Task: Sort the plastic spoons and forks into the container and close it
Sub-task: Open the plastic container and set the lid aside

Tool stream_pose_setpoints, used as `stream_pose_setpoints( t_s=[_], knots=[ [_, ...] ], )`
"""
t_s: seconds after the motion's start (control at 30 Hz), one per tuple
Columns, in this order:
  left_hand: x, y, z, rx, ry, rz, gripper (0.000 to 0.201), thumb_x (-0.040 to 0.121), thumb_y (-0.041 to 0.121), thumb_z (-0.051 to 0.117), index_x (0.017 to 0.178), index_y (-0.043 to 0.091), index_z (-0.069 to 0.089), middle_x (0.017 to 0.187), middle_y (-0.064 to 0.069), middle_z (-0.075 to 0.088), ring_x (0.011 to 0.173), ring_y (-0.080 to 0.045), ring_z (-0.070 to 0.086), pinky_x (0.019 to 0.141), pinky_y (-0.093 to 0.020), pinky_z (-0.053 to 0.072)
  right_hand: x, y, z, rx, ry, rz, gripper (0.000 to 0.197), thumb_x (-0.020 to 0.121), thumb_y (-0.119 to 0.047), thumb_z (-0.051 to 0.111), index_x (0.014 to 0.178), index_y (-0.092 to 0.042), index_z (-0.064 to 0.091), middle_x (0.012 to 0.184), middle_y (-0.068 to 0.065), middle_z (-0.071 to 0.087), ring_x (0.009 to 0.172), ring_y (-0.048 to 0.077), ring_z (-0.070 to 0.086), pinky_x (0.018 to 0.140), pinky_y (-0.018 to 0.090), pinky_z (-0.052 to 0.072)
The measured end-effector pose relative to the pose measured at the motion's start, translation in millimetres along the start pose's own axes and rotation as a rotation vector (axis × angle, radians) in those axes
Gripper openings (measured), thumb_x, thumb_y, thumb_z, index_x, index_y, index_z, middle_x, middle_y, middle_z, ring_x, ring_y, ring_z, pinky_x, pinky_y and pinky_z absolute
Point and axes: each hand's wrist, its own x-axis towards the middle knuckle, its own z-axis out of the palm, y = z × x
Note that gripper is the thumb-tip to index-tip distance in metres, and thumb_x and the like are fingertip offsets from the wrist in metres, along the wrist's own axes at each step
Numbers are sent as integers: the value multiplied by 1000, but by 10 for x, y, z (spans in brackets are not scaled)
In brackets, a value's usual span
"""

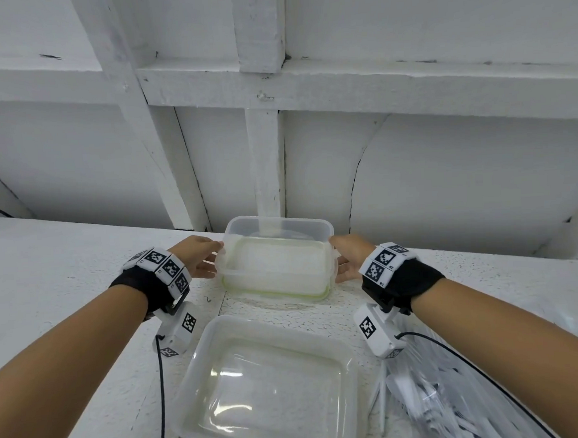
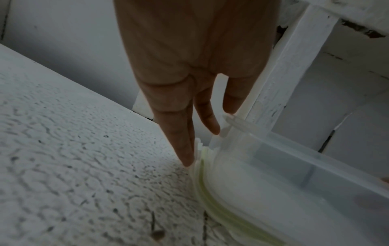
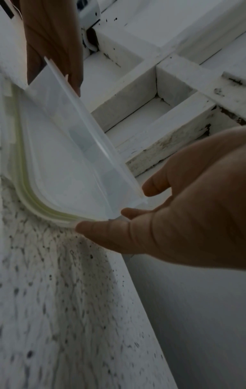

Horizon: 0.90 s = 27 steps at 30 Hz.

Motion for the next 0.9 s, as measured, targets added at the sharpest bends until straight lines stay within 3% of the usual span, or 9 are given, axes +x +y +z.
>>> stream_pose_setpoints(
  t_s=[0.2,0.33,0.43,0.53,0.7,0.8,0.9],
  knots=[
    [-36,10,9,21,14,-7,19,97,16,45,83,7,52,80,-12,56,64,-26,54,64,-32,47,61,17,7,-20,-5,-12,24,92,-23,44,104,-4,52,92,20,59,84,34,60,89,47,52],
    [-114,19,-11,54,22,-14,18,97,18,44,87,7,54,83,-12,55,65,-24,51,63,-29,43,54,34,-2,-42,3,1,31,92,-29,44,110,-5,49,102,17,52,87,30,53,97,44,47],
    [-194,-5,-63,92,31,-18,22,98,25,43,95,8,56,97,-13,56,79,-27,54,71,-34,45,-72,31,-48,-46,-3,-4,36,94,-34,44,120,-9,46,107,14,44,85,26,49,89,36,46],
    [-341,-85,-116,120,47,-24,27,99,28,41,105,6,55,106,-12,57,89,-29,57,80,-39,46,-302,84,-153,-13,-26,-35,42,96,-31,45,130,-6,43,113,15,43,95,27,47,87,36,42],
    [-705,-348,-153,205,-39,-111,38,98,38,40,99,5,59,104,-13,63,85,-28,62,73,-40,52,-843,337,-255,-53,-102,-33,37,97,-26,43,127,-5,47,95,12,50,80,24,53,82,35,45],
    [-900,-515,-149,284,-142,-174,51,93,52,40,104,7,61,104,-13,66,91,-29,64,77,-44,54,-1068,543,-183,-120,-156,20,41,98,-28,43,132,-5,42,115,20,52,93,29,56,88,38,47],
    [-1059,-632,-141,308,-234,-199,52,90,58,41,106,13,61,108,-11,66,98,-29,65,83,-48,54,-1169,714,-73,-176,-189,68,51,99,-35,40,141,-6,32,134,26,43,115,36,51,98,41,44]
  ],
)
